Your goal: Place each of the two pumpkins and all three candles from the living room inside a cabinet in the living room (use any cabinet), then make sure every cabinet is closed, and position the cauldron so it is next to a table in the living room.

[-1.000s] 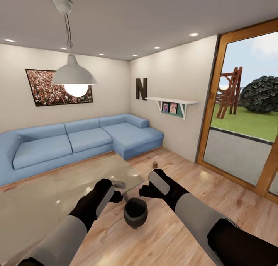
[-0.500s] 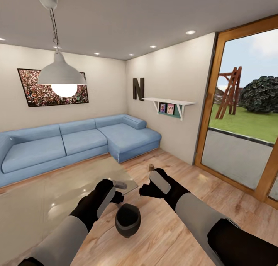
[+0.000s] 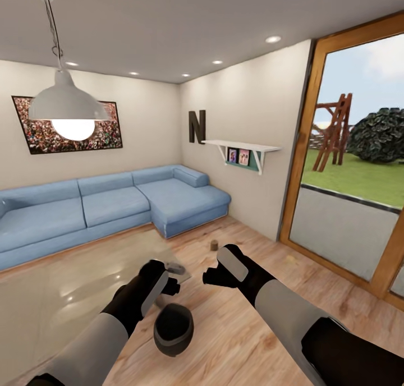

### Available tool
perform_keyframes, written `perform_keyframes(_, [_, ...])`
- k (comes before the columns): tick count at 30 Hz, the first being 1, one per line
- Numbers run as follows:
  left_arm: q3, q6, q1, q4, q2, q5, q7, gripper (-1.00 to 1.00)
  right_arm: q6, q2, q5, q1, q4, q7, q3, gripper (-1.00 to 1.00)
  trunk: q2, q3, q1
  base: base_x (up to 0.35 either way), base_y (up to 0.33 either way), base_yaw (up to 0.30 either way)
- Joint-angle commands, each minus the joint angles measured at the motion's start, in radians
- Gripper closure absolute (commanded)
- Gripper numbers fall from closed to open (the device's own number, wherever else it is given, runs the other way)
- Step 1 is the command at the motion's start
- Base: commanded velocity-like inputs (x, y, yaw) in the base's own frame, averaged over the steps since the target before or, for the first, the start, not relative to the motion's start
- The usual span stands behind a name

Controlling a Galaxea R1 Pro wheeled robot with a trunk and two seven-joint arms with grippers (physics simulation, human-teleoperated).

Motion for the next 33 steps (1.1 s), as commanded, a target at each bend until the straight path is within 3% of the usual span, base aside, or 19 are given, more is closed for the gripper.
perform_keyframes(1, [-0.002,0.002,0.0,-0.001,0.0,0.01,0.01,-1.0,0.001,0.0,-0.007,-0.001,0.0,-0.008,0.002,-1.0,-0.001,-0.002,0.001,0.23,-0.225,0.0])
perform_keyframes(33, [-0.002,0.002,0.0,-0.001,-0.001,0.01,0.012,-1.0,0.001,0.0,-0.007,-0.001,-0.001,-0.008,0.003,-1.0,-0.001,-0.013,0.001,0.23,-0.235,0.0])
